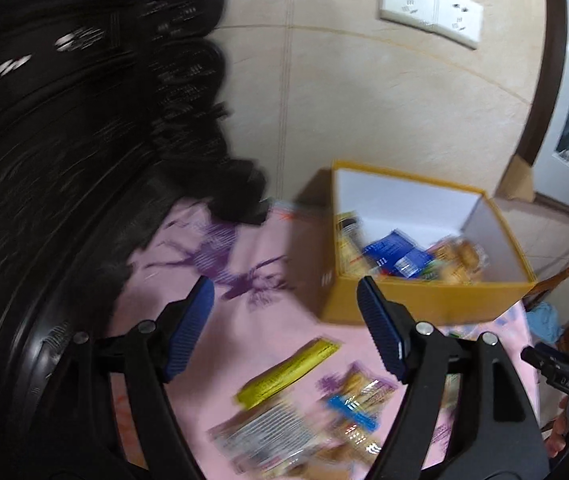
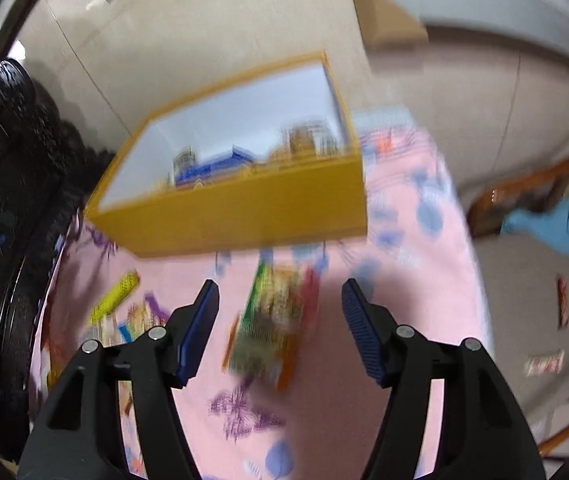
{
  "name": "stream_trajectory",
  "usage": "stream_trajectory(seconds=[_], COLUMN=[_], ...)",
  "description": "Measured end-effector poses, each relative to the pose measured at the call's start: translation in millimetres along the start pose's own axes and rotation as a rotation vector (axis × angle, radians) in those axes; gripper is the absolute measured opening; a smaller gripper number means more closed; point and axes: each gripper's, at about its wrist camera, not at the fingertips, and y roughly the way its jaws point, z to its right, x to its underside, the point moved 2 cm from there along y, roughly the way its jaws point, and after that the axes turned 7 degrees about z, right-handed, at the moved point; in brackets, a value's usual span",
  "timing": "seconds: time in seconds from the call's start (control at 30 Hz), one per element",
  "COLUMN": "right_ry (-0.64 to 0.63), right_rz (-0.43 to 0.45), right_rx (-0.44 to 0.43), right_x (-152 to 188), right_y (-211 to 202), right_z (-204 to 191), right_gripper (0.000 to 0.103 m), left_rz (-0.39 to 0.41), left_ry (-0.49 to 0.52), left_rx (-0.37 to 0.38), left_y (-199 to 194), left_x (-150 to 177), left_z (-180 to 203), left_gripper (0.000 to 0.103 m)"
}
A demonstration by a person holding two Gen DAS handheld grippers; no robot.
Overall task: Organize snacks
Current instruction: 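Grasp the orange-edged snack bag with the right gripper while the left grasps the clear candy bag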
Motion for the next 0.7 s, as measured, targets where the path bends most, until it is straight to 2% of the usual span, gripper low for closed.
stream_trajectory(seconds=[0.17, 0.3, 0.47, 0.6, 0.7], right_ry=[-0.048, -0.021, 0.037, -0.011, -0.111], right_rz=[-0.073, -0.097, -0.108, -0.078, -0.067], right_rx=[0.004, 0.038, 0.014, 0.049, 0.097], right_x=[39.9, 46.4, 48.1, 47.8, 53.1], right_y=[17.3, 35.9, 62.2, 78.9, 84.9], right_z=[-13.9, -12.5, -16.3, -28.0, -40.2], right_gripper=[0.064, 0.064, 0.066, 0.073, 0.073], left_rz=[-0.021, -0.042, -0.069, -0.082, -0.089], left_ry=[-0.004, 0.008, -0.005, -0.006, 0.002], left_rx=[-0.063, -0.085, -0.081, -0.079, -0.075], left_y=[-13.5, -16.5, -17.9, -17.5, -16.6], left_x=[28.7, 46.6, 58.6, 63.6, 66.8], left_z=[-28.3, -34.0, -36.4, -35.1, -33.5], left_gripper=[0.076, 0.076, 0.076, 0.076, 0.076])
